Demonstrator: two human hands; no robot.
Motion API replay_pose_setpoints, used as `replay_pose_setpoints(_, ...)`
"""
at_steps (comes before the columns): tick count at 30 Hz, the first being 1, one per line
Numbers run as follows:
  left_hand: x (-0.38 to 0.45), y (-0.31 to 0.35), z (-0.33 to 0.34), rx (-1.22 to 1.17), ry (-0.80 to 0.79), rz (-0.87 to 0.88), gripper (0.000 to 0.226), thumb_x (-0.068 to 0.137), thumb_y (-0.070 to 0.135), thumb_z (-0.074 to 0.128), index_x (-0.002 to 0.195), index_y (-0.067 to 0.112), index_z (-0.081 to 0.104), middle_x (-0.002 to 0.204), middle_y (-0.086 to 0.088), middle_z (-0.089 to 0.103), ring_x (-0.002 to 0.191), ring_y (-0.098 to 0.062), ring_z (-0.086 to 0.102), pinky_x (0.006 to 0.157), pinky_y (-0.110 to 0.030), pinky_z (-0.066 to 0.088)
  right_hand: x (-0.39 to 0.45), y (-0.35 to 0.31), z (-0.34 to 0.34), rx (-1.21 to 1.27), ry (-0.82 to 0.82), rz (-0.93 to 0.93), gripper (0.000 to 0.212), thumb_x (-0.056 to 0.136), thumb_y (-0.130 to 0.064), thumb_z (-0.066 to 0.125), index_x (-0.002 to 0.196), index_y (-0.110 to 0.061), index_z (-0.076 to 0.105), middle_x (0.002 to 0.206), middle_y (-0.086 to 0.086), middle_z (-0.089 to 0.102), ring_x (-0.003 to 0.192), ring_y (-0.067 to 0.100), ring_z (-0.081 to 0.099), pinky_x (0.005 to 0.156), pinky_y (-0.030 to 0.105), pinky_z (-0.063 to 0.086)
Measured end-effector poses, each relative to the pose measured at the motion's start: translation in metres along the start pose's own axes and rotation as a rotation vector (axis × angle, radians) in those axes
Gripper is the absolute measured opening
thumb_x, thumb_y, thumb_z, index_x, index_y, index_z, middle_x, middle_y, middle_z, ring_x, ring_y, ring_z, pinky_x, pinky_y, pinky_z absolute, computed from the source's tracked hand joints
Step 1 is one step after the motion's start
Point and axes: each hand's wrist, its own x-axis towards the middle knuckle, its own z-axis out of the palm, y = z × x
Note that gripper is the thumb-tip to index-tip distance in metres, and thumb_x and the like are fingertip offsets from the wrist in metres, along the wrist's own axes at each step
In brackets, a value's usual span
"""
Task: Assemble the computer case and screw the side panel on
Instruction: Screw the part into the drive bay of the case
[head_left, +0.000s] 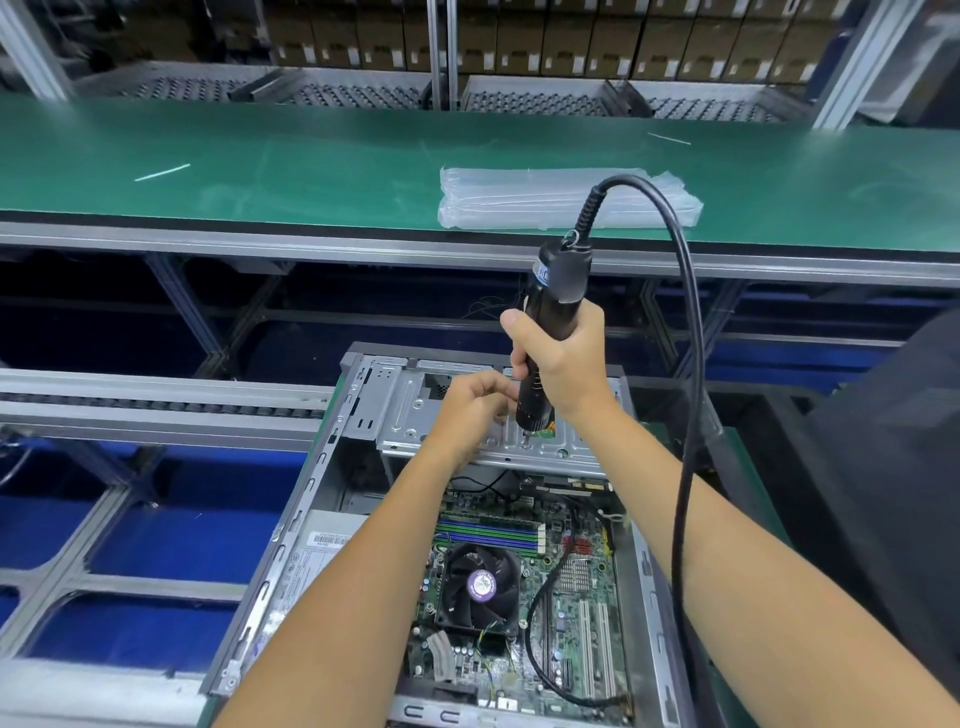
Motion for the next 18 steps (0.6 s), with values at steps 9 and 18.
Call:
replay_pose_setpoints(9,-0.0025,0.0032,0.0006,0.039,-0.015,-0.005,0.035,0.077,-0.012,0.044,0.066,0.014,0.064,0.06,0.005,0.061,0.055,-0.004,0.051,0.061,-0.021,0.044,-0.0017,0.002,-0.0012,0.017,-0.011,0.0,0.035,0.084,-0.015,0.07,0.065,0.008,0.051,0.051,0.017,0.048,0.039,0.016,0.049,0.047,0.026,0.045)
replay_pose_setpoints(18,-0.0041,0.0048,0.0039,0.189,-0.036,-0.007,0.019,0.081,-0.009,0.05,0.079,0.0,0.066,0.082,-0.024,0.064,0.068,-0.022,0.051,0.07,-0.035,0.044,-0.0031,-0.0069,-0.006,0.087,-0.001,-0.01,0.038,0.078,-0.03,0.073,0.061,-0.003,0.053,0.047,0.011,0.05,0.038,0.02,0.047,0.046,0.026,0.043)
